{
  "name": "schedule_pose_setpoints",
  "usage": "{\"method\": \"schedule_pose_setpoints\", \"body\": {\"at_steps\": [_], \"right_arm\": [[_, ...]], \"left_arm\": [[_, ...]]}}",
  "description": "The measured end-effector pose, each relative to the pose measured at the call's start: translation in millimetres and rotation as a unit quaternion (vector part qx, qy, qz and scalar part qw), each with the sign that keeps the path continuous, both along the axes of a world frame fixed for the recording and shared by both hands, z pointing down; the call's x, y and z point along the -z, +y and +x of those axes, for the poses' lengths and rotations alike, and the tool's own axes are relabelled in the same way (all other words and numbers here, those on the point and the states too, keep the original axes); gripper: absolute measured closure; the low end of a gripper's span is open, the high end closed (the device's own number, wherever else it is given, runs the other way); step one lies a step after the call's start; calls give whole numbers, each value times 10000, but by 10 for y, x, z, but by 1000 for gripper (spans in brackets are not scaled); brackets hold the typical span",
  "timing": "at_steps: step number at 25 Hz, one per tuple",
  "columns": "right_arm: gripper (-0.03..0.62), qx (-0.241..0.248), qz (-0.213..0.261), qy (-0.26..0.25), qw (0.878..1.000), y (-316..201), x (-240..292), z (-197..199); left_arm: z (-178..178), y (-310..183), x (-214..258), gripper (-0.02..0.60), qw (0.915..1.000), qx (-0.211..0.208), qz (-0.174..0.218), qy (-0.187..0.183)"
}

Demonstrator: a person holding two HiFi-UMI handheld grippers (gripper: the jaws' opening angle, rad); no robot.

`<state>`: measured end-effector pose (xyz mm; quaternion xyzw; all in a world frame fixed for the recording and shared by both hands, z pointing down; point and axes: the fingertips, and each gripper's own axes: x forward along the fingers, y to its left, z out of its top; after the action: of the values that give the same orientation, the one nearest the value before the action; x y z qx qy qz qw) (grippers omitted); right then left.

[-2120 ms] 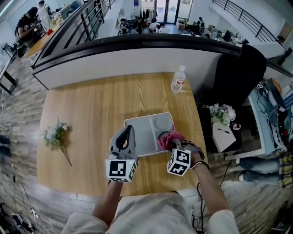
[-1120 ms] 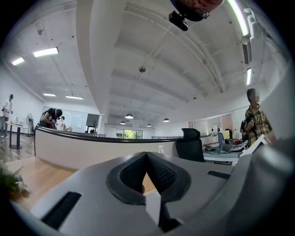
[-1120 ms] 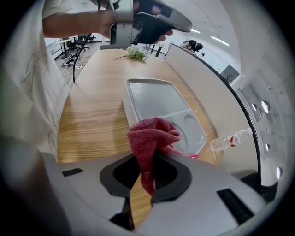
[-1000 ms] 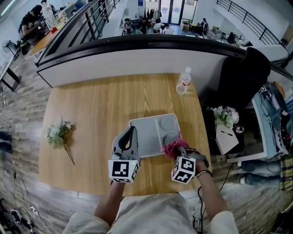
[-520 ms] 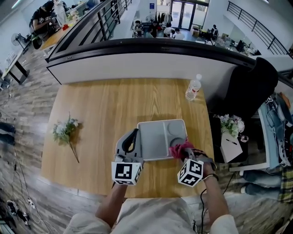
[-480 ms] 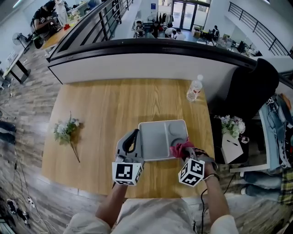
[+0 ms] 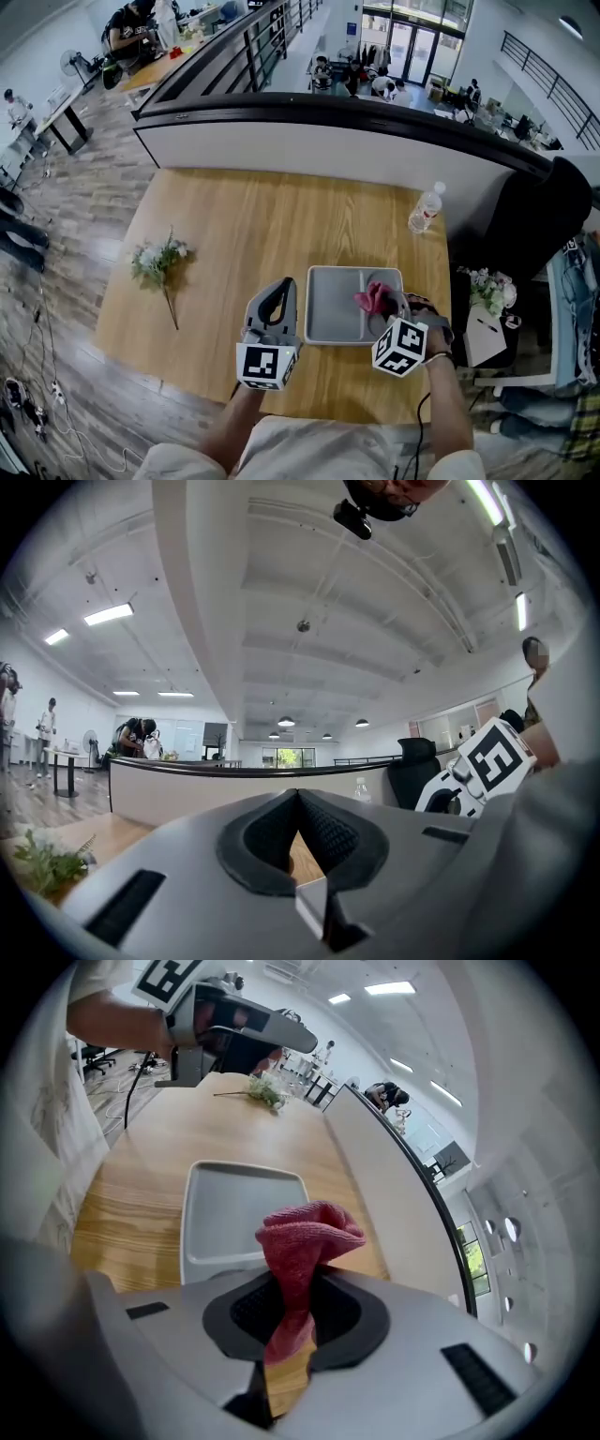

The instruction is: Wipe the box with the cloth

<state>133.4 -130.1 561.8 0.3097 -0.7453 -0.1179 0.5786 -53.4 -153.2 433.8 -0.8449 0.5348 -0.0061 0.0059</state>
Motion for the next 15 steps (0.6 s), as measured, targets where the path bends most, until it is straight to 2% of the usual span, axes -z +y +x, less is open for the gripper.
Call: {"method": "schedule_pose_setpoints", "body": {"at_steps": [11, 15], "right_arm": [[519, 604, 264, 417, 9970, -638, -74, -330], [519, 696, 233, 571, 9957, -798, -159, -311]], "left_arm": [[-363, 68, -11, 569, 9982, 592, 24, 58], [-428, 133, -13, 569, 9969, 786, 6, 28]]}}
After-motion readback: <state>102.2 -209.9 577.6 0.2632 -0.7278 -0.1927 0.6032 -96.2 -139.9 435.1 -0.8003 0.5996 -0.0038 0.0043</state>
